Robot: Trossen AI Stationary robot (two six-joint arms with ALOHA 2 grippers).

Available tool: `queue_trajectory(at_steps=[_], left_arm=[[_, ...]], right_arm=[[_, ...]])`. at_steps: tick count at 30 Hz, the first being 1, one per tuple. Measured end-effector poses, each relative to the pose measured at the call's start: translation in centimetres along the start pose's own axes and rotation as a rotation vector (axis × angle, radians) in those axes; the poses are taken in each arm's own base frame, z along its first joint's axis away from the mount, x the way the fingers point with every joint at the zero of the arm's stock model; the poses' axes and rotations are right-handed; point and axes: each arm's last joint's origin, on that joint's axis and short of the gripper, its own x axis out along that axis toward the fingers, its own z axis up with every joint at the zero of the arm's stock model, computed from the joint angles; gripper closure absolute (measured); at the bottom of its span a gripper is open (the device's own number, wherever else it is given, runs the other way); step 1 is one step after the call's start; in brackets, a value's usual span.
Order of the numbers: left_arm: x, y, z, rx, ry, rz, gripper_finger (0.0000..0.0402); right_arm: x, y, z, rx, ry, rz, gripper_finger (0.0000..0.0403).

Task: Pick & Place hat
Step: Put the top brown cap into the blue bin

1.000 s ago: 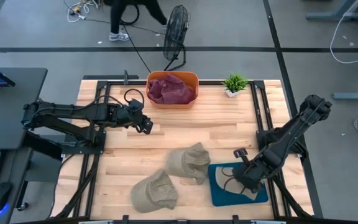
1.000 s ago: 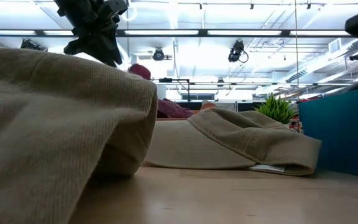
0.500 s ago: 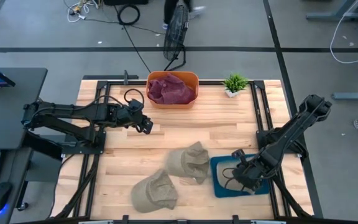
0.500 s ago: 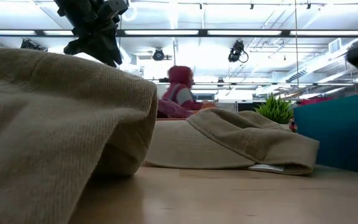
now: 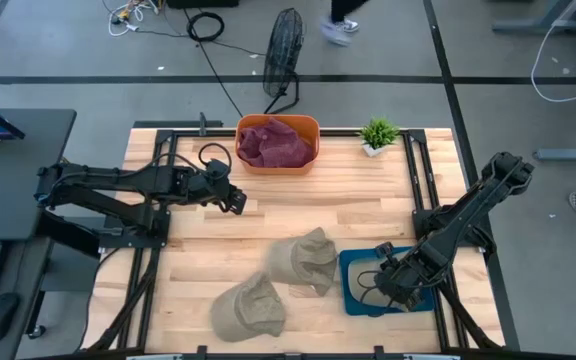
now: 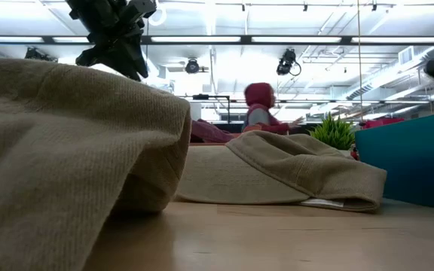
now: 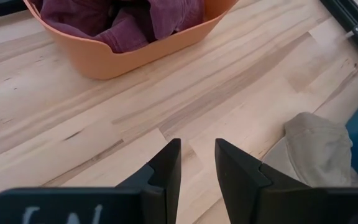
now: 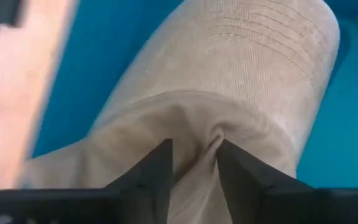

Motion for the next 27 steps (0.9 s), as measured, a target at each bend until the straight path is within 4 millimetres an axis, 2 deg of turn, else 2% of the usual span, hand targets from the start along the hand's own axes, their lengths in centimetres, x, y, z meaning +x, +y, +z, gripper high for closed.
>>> queue_trajectory(at_steps=[6, 10, 13, 17, 21, 24, 27], left_arm=[[0.0, 0.0, 0.0, -0.028, 0.0, 0.0, 0.0301], [0.0, 0.0, 0.0, -0.053, 0.0, -0.001, 0.0301], [0.0, -0.1, 0.1, -0.064, -0.004, -0.008, 0.0301], [0.0, -0.5, 0.3, -0.069, -0.023, -0.05, 0.0301], [-0.1, -0.7, 0.5, -0.068, -0.044, -0.079, 0.0301], [-0.1, -0.8, 0.6, -0.06, -0.049, -0.085, 0.0301], [-0.1, -0.8, 0.6, -0.06, -0.052, -0.088, 0.0301]], right_arm=[[-5.3, 0.9, 2.3, -0.045, -0.007, 0.035, 0.0254], [-8.6, 0.8, 4.5, -0.154, -0.17, -0.087, 0.0253], [-9.8, -0.3, 5.9, -0.143, -0.272, -0.154, 0.0253], [-10.0, -2.9, 7.3, -0.073, -0.346, -0.217, 0.0252], [-9.2, -6.1, 9.5, 0.047, -0.462, -0.25, 0.0252], [-7.9, -8.1, 11.2, 0.12, -0.543, -0.239, 0.0252], [-5.5, -9.7, 12.6, 0.164, -0.556, -0.212, 0.0252]])
